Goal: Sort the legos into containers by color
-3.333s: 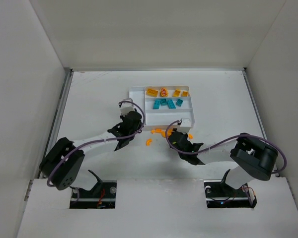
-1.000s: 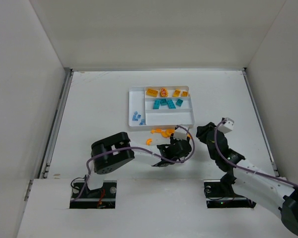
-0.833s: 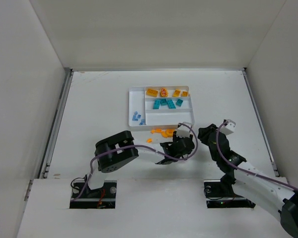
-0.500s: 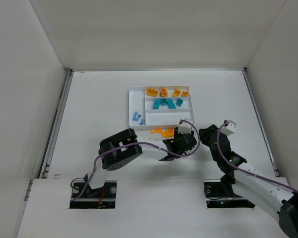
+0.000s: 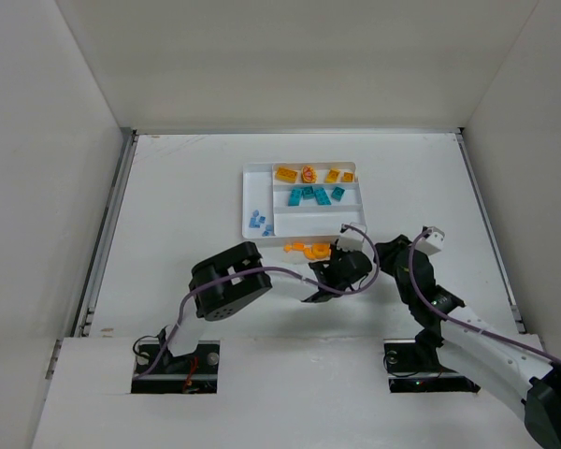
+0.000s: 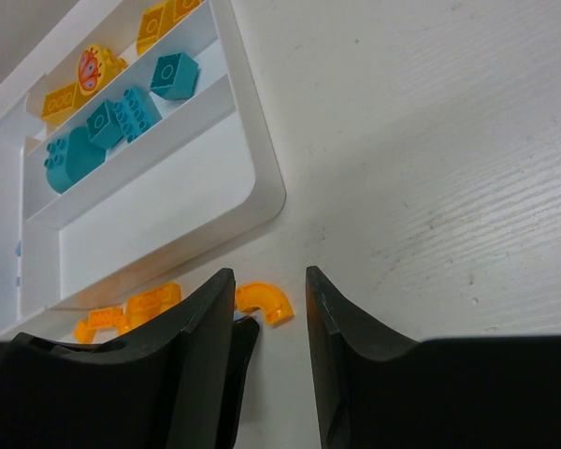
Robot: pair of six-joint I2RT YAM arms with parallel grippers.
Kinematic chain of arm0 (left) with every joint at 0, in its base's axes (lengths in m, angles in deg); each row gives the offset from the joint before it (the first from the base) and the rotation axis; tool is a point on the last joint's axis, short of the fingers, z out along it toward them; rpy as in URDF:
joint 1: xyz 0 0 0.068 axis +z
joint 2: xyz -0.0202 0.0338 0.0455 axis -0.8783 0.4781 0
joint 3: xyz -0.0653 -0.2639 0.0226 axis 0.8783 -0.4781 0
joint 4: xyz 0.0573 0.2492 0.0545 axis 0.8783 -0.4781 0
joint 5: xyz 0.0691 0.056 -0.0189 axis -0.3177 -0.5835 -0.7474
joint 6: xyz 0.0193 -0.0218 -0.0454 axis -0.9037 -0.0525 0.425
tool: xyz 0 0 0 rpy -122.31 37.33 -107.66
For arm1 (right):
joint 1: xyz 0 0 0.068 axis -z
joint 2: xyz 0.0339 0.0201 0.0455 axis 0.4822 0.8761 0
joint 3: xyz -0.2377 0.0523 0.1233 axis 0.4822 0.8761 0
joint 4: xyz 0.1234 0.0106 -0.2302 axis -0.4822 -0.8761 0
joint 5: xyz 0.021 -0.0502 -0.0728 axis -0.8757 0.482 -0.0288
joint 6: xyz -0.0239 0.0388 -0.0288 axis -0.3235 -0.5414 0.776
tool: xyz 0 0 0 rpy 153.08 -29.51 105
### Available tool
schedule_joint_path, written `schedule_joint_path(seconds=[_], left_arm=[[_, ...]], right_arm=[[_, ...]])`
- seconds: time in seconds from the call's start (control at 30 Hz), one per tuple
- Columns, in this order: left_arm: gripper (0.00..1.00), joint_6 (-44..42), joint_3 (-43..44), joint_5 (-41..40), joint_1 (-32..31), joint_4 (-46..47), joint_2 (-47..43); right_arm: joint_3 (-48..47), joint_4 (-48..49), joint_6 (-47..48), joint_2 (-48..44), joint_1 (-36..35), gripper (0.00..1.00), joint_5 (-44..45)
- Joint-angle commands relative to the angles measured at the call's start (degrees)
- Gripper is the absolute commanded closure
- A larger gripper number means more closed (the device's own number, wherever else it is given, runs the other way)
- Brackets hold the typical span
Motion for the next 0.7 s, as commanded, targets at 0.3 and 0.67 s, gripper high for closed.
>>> schedule_joint_path(seconds=[0.3, 0.67], left_arm=[[0.88, 0.91, -14.51, 0.46, 0.38, 0.87, -24.39], [0.87, 4.78, -24.81, 4.76, 24.01, 0.87, -34.87]], right_arm=[[-0.14, 3.6, 0.08, 2.0, 0.0, 0.58, 0.32], [-1.63, 4.13, 0.78, 5.52, -1.58, 0.58, 0.59]])
